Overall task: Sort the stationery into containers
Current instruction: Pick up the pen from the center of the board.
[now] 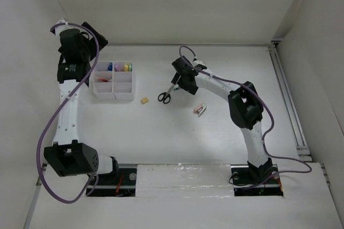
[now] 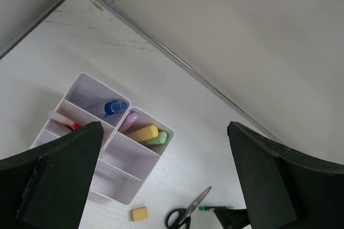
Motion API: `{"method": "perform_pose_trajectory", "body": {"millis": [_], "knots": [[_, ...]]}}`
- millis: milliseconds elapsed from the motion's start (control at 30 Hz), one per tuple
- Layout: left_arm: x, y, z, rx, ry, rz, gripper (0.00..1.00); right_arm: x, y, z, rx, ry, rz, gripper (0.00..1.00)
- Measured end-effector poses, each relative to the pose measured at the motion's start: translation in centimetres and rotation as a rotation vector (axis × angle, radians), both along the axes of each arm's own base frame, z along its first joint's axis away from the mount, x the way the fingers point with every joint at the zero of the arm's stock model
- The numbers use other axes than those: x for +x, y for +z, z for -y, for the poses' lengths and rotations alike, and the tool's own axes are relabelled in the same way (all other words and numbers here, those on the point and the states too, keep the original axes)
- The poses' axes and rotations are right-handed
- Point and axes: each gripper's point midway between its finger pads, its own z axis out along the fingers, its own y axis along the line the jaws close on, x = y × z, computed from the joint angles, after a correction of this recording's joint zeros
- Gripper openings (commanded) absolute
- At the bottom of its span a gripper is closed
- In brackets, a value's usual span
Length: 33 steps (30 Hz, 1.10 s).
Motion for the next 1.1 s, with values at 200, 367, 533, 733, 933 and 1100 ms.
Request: {"method": "perform_pose_trajectory", "body": {"millis": [200,367,533,733,933,1100], "knots": [[-0.2,0.4,1.3,-0.015,-0.070,0.008,1.00,-1.4,-2.3,1.4,-0.018,-0.119,-0.086,0.82],[-0.2,0.7,2.2,-0.029,-0.119,0.016,1.00,-0.8,-1.9,1.2,-0.007,-0.167,-0.078,0.80],[-0.3,0.8,2.7,-0.038,-0.148,0.018,1.00,0.3,-2.3,0.5,-0.001,-0.183,-0.074,0.80],[-0.3,0.8,3.1,-0.046,-0.170,0.019,1.00,0.2,-3.6,0.8,-0.021,-0.219,-0.094,0.79],[-0.3,0.8,3.3,-0.049,-0.180,0.019,1.00,0.9,-3.7,0.7,-0.042,-0.247,-0.106,0.79],[-0.3,0.8,3.3,-0.049,-0.180,0.019,1.00,1.7,-4.0,0.5,-0.072,-0.254,-0.118,0.73]]}}
